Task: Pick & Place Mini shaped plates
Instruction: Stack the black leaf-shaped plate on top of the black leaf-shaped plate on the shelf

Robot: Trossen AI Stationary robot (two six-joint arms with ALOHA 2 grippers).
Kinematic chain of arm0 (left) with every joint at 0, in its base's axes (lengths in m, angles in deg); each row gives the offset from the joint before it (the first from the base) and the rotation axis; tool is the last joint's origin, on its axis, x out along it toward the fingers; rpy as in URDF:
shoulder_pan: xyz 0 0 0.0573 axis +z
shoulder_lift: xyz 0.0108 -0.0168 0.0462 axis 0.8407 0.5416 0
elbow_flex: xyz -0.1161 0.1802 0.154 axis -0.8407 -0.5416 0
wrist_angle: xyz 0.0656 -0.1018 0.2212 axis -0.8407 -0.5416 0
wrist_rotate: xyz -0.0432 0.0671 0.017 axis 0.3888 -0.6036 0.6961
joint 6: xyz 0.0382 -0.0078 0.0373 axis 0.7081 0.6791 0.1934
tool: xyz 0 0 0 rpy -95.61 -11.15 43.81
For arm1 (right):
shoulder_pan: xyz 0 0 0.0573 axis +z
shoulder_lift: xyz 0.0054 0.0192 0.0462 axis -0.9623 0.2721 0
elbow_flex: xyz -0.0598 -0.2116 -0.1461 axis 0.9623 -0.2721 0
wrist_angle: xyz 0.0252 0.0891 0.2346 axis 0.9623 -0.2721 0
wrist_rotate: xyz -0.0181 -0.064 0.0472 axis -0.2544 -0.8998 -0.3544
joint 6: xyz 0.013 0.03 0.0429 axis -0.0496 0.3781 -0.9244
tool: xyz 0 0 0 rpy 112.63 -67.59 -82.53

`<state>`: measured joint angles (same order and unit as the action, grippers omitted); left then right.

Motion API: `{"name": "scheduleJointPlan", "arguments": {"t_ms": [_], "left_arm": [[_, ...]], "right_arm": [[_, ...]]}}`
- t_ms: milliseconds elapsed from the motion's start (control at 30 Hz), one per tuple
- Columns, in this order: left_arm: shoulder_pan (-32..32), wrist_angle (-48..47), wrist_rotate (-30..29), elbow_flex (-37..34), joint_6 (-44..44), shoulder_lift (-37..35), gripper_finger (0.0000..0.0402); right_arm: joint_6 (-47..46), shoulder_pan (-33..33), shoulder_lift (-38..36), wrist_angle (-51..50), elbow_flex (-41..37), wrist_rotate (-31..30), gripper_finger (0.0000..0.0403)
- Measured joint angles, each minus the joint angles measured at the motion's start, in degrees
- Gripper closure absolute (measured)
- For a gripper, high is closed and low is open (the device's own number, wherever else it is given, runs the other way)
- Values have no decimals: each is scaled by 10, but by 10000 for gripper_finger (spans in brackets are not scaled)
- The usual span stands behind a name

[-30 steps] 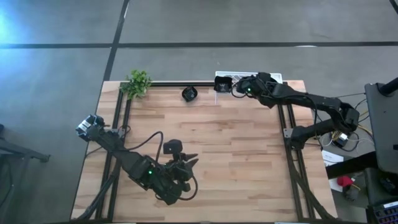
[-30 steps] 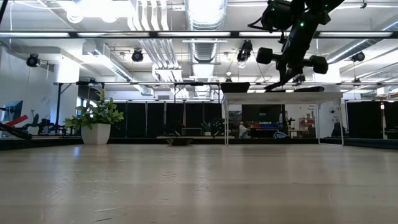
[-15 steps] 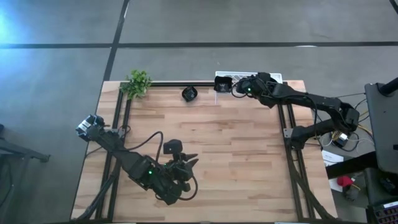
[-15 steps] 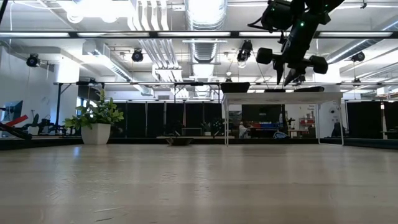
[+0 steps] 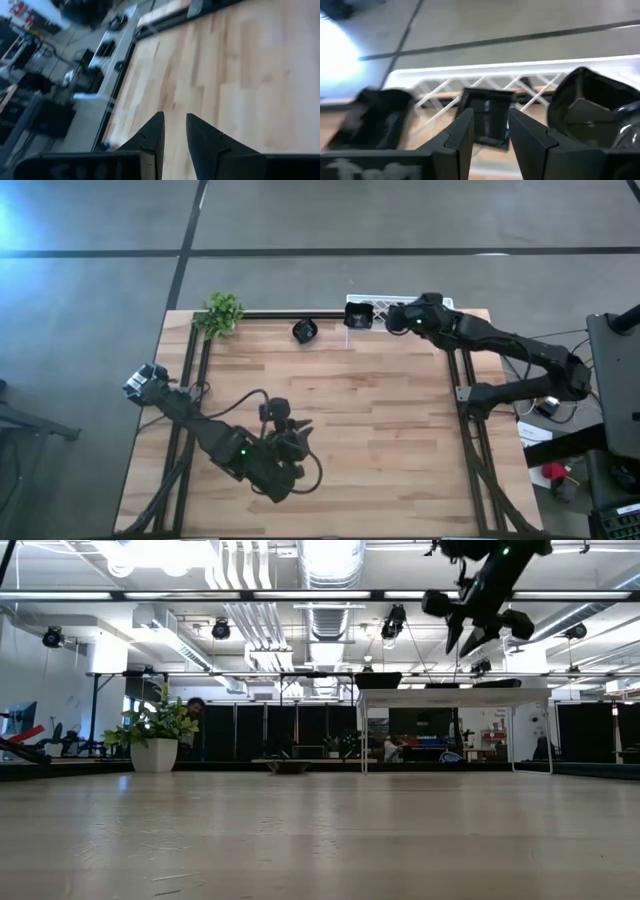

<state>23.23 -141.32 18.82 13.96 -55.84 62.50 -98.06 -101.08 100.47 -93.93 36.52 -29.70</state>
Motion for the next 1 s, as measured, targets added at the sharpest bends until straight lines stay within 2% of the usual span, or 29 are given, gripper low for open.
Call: {"name": "scheduleJointPlan", "arguments": {"t_ms": [167,300,433,633,800,1000], "left_arm": [[29,-105,6,0,-96,0,324],[71,-180,6,-1,-173,-3,324],[126,-203,6,-15,-214,-13,324],[213,-187,67,-36,-208,-21,324],[285,-153,96,-59,-180,-21,324],[373,-66,171,-98,-108,-21,324]], "right_arm": [[49,26,-47,-6,0,39,293],[88,59,-74,-9,-1,46,299],[95,96,-95,-9,-1,46,305],[138,164,-115,-9,-1,46,313],[169,222,-114,-9,-2,53,313],[170,270,-114,-9,-2,54,316]]}}
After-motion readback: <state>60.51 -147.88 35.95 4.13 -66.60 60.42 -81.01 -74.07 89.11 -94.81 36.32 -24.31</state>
